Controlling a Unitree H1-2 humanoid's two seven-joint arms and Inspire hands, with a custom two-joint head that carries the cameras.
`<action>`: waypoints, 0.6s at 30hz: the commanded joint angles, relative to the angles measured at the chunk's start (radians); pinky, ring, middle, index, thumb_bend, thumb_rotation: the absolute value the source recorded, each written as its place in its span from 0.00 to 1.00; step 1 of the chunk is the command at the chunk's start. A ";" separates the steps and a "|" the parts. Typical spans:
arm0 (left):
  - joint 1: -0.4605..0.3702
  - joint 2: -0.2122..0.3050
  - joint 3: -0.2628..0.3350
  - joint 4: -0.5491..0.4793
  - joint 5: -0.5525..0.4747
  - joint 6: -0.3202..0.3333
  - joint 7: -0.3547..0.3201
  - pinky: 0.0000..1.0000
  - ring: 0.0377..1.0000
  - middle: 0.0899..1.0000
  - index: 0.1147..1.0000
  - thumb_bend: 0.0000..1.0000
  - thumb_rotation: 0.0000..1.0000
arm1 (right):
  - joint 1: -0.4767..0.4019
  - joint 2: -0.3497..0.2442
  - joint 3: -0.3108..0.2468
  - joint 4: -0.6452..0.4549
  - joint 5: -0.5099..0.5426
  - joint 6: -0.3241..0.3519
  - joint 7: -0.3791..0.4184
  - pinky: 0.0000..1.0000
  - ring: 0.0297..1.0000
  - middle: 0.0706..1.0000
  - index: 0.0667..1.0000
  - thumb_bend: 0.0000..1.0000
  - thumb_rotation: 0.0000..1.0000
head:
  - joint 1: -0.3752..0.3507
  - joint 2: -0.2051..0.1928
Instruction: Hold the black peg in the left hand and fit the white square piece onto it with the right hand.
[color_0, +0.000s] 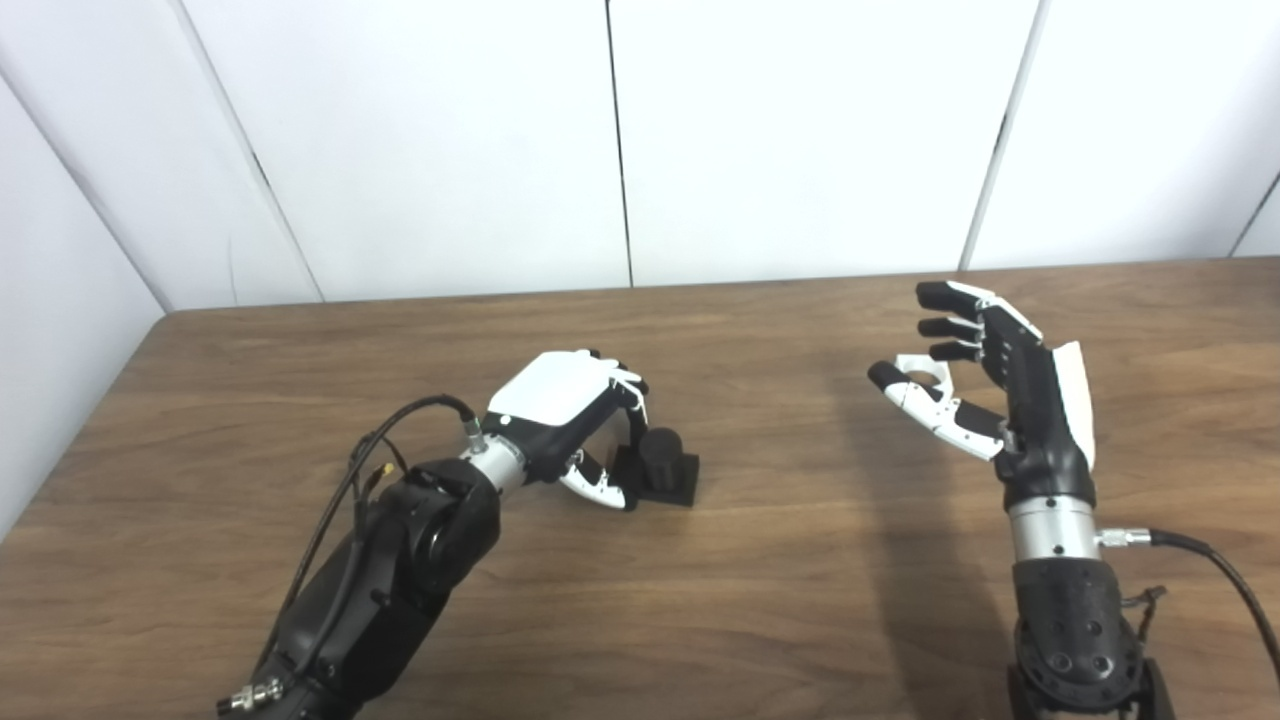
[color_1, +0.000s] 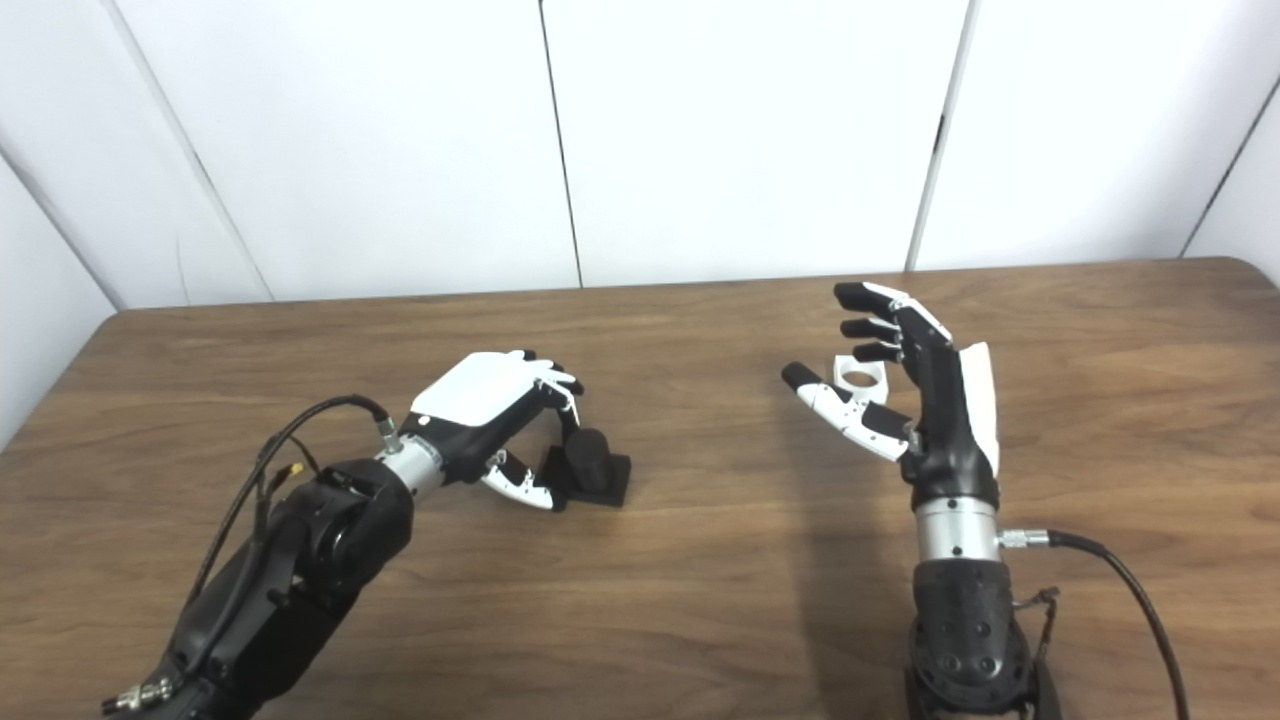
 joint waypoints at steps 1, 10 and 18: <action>-0.007 0.026 -0.002 0.026 0.033 0.017 -0.009 0.97 0.92 0.84 0.42 0.52 0.08 | -0.029 0.001 -0.005 -0.043 0.000 -0.009 -0.001 0.62 0.68 0.73 0.69 0.70 0.23 | 0.001 0.000; -0.001 0.024 -0.004 0.028 0.034 0.018 -0.007 0.96 0.91 0.84 0.42 0.52 0.08 | -0.034 -0.034 -0.004 -0.044 -0.026 -0.013 0.011 0.59 0.68 0.73 0.69 0.70 0.25 | 0.003 0.005; 0.002 0.020 -0.005 0.024 0.029 0.023 -0.012 0.97 0.92 0.84 0.42 0.52 0.08 | -0.123 -0.329 0.036 -0.092 -0.217 0.116 0.255 0.58 0.73 0.76 0.67 0.77 0.26 | 0.002 0.006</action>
